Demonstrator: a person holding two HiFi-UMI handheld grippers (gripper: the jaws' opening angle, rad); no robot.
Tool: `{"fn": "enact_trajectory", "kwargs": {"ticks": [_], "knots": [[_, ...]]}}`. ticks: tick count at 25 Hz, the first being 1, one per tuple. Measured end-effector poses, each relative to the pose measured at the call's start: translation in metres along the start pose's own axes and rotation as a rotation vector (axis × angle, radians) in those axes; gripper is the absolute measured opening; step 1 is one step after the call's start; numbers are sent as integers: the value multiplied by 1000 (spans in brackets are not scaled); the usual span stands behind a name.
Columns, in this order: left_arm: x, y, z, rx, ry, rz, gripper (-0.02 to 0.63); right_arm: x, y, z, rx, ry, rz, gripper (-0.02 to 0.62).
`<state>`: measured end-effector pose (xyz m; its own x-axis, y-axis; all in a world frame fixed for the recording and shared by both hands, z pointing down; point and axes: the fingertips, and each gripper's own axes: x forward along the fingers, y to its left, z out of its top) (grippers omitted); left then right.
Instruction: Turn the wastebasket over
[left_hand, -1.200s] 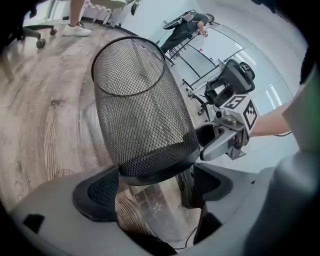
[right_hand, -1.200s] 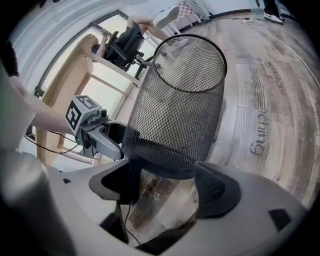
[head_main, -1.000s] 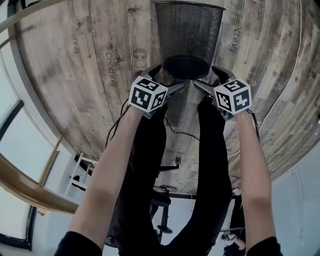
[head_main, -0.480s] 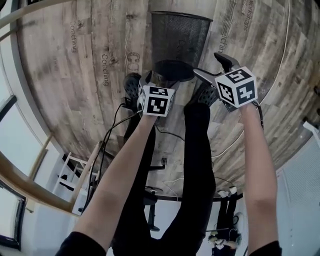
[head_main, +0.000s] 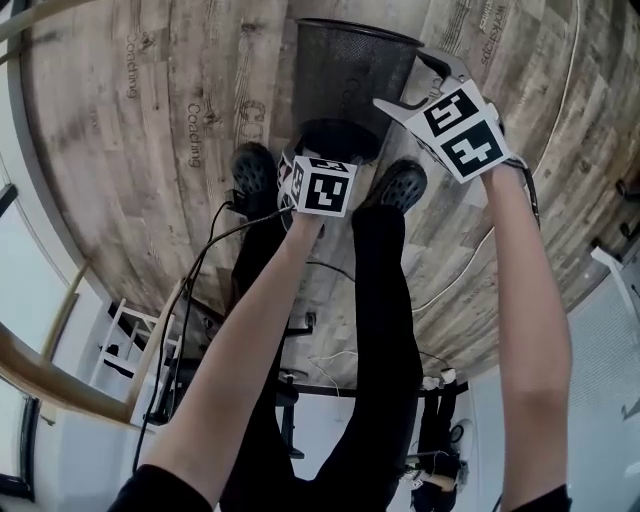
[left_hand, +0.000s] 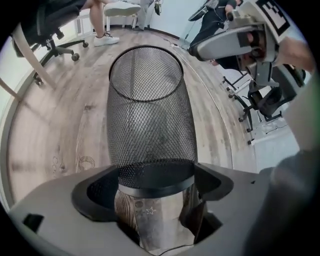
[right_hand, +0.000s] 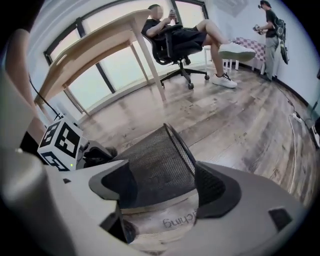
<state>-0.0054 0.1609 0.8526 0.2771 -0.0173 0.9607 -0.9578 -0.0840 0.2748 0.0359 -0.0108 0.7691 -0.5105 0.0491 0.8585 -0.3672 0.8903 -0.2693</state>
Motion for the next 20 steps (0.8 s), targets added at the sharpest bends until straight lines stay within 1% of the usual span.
{"fn": "enact_trajectory", "kwargs": {"ticks": [6,8,11,17,19,20], "knots": [[2,-4,1,5,-10,6,471,13,-13,18,-115,13,4,387],[3,-4,0,7,-5,5,476,19,-12,17,-169,45,19,387],[4,-5,0,7,7,7,480,26,-13,10,-246,121,34,387],[4,-9,1,6,1,32,483,37,-19,-8,-382,232,16,387],[4,-10,2,6,-5,39,485,37,-23,-10,-429,248,-12,382],[4,-10,2,10,-6,42,485,36,-27,-10,-447,251,-34,359]]}}
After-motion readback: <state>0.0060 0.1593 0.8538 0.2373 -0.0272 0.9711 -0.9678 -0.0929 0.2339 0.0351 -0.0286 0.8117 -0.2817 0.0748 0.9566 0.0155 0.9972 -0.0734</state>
